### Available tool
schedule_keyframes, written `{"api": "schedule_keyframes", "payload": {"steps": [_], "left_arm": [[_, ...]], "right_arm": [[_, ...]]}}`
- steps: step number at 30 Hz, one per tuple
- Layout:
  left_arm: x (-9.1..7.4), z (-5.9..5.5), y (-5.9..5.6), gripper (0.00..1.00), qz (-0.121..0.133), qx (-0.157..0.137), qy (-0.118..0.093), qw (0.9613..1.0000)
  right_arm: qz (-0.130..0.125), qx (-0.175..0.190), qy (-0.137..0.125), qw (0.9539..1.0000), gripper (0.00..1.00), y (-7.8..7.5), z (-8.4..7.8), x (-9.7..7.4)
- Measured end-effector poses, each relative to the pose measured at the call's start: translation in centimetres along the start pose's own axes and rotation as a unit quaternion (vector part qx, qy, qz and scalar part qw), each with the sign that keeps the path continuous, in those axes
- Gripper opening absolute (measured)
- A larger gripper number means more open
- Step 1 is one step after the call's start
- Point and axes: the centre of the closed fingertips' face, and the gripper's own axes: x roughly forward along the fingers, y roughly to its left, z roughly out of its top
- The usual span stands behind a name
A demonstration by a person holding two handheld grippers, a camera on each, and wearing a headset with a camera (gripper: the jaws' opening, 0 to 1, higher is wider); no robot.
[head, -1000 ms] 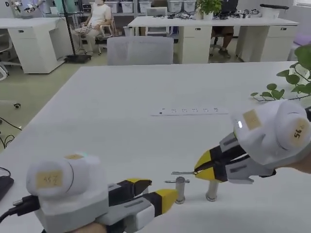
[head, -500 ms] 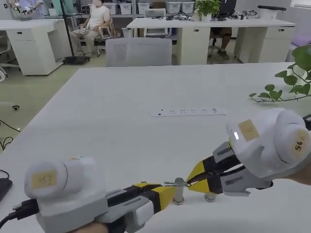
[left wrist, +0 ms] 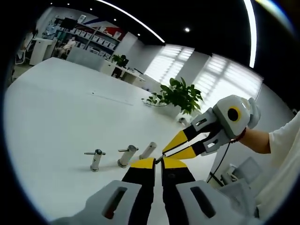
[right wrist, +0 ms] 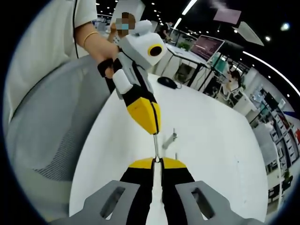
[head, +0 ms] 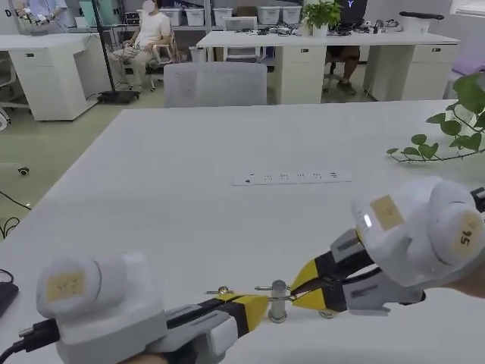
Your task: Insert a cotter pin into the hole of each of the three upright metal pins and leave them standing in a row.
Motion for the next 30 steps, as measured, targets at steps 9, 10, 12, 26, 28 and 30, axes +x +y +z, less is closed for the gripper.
{"api": "schedule_keyframes", "payload": {"steps": [9, 10, 12, 26, 28, 30], "left_arm": [[0.0, 0.1, -0.4, 0.01, -0.013, 0.013, 0.001, 0.9998], [0.0, 0.1, -0.4, 0.01, -0.012, 0.016, 0.001, 0.9998], [0.0, 0.0, -0.4, 0.01, -0.011, 0.024, 0.001, 0.9997], [-0.2, -0.8, -0.1, 0.0, -0.012, 0.096, 0.021, 0.9951], [-0.2, -0.8, -0.3, 0.0, -0.018, 0.104, 0.022, 0.9942], [-0.2, -0.8, -0.5, 0.0, -0.024, 0.113, 0.024, 0.9931]], "right_arm": [[-0.003, 0.005, 0.001, 1.0, 0.06, 0.1, -0.1, 0.0], [-0.005, 0.006, 0.001, 1.0, 0.06, 0.0, -0.1, 0.0], [-0.007, 0.013, -0.002, 0.9999, 0.07, -0.1, -0.1, 0.0], [0.036, 0.124, -0.047, 0.9905, 0.13, 0.7, 0.3, 0.2], [0.047, 0.155, -0.056, 0.9852, 0.16, 1.0, 0.3, 0.2], [0.055, 0.164, -0.059, 0.9832, 0.17, 1.1, 0.1, 0.2]]}}
